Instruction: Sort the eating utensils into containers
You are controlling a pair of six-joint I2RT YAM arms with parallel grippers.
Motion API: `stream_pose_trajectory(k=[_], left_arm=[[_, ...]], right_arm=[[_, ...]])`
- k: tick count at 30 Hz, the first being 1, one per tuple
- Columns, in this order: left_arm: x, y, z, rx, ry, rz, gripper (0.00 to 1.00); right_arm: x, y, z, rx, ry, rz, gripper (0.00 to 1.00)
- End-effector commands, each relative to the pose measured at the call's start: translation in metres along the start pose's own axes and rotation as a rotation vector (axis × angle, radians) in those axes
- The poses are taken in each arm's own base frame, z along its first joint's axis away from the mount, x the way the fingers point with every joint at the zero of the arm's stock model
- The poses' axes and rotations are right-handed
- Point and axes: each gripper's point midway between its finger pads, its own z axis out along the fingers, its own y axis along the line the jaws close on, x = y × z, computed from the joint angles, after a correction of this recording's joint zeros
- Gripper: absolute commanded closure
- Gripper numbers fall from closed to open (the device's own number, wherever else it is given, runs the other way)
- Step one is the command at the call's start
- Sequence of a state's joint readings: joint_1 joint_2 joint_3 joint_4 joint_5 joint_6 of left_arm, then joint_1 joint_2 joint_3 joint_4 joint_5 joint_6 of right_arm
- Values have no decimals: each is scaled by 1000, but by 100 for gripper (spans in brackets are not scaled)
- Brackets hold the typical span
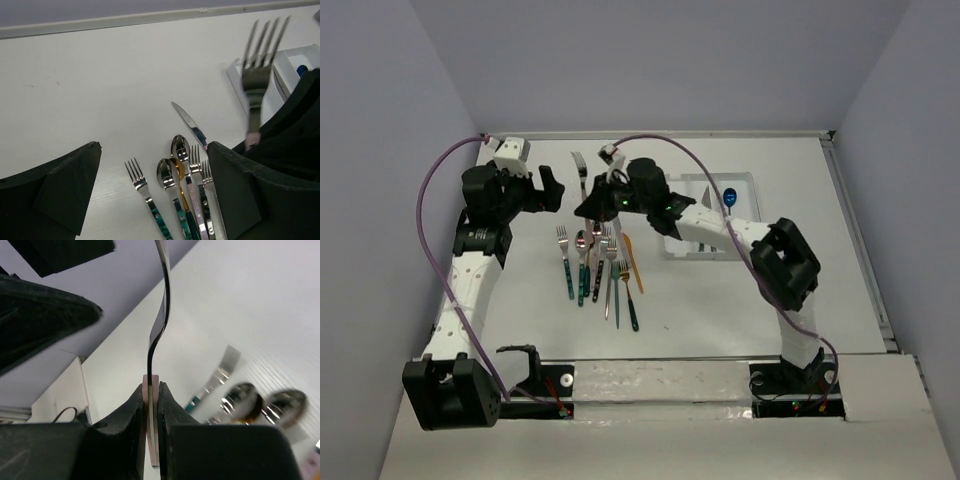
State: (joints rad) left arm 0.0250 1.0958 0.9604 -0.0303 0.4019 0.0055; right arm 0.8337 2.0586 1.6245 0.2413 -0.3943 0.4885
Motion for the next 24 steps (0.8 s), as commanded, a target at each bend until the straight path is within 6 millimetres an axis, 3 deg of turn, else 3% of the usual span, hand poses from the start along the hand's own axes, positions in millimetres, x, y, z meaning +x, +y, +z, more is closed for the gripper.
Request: stream_pose_trajectory(k=[1, 2, 4, 5, 6, 9, 11, 14, 18, 24], left_arm=[[5, 7, -5, -33, -1, 71, 1], [7, 9, -5, -39, 5, 76, 1], [17, 17, -4, -65, 26, 85, 1], [19, 20, -4, -74, 30, 89, 1], [25, 24, -3, -86, 43, 90, 1], [34, 29, 1, -93, 70, 82, 1], [39, 30, 3, -89, 84, 75, 1], [41, 28, 3, -73, 88, 80, 1], [40, 26, 1, -60, 81, 92, 1], [42, 26, 2, -59, 85, 91, 1]], right_arm=[[-57, -64, -91, 101, -91, 49, 100], [-30, -84, -106, 127, -33, 97, 100], [-17, -124, -142, 210, -14, 129, 100], [-18, -135, -151, 243, -12, 123, 100], [5, -155, -163, 321, 42, 146, 100], [32, -196, -186, 488, 82, 168, 100], [38, -210, -194, 524, 83, 193, 100], [39, -218, -188, 531, 90, 193, 100], [37, -220, -179, 500, 96, 210, 100], [52, -225, -169, 467, 121, 274, 100]])
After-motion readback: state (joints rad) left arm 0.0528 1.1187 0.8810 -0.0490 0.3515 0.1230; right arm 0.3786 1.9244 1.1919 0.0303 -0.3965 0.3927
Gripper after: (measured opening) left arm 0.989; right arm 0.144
